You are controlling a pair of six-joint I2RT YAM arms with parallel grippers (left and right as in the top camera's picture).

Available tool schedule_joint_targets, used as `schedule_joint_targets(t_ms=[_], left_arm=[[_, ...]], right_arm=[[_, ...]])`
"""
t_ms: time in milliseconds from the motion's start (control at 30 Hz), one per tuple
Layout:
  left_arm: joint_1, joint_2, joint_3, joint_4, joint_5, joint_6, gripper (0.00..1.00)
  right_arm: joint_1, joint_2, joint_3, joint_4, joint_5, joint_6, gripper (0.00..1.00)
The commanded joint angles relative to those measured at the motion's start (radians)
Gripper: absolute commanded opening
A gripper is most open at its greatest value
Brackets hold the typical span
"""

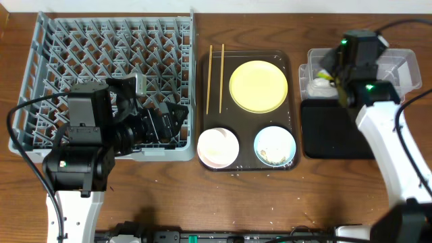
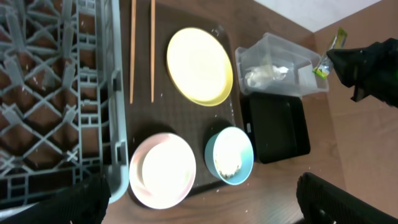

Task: Sort waste into correct bins and load items into the dishwasher

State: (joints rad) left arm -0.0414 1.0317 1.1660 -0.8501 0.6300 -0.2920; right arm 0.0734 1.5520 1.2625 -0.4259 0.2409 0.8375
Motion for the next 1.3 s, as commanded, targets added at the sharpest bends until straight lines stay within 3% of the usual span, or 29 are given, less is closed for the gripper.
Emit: schedule_joint_targets(t_ms=[0,100,167,300,333,633,867,1067,1267], left_arm=[[0.001,-0.001,0.019,-0.011,0.013,0.002,0.96],[0.001,-0.001,0.019,-0.010,0.013,0.002,0.97],[0.001,-0.001,0.019,-0.007,0.013,0.002,0.96],[0.001,-0.001,0.019,0.002,0.013,0.002,0.96],[0.001,-0.001,0.019,0.002,0.013,0.002,0.96],[0.001,-0.001,0.019,0.005,0.013,0.002,0.96],[0.000,-0.005,0.020,0.010,-0.012,0.051,0.95],[0.001,-0.055,0.023,-0.010,-0.244,0.030,0.92],[0.001,-0.153,0.024,-0.056,-0.523,-0.047,0.92]], right_arm=[[-0.073,0.121,-0.009,0.033,0.046,0.127,0.01],[-0.109,0.206,-0.009,0.119,0.034,0.124,0.04],[-0.123,0.234,-0.009,0.187,-0.021,0.054,0.33],[-0.125,0.196,-0.008,0.197,-0.198,-0.026,0.64],[-0.122,0.171,-0.008,0.189,-0.234,-0.035,0.67],[-0.037,-0.112,-0.008,0.021,-0.306,-0.237,0.70],[0.191,-0.179,-0.009,-0.268,-0.570,-0.524,0.73],[0.377,-0.129,-0.009,-0.394,-0.604,-0.658,0.72],[0.504,-0.026,-0.010,-0.386,-0.575,-0.720,0.69]])
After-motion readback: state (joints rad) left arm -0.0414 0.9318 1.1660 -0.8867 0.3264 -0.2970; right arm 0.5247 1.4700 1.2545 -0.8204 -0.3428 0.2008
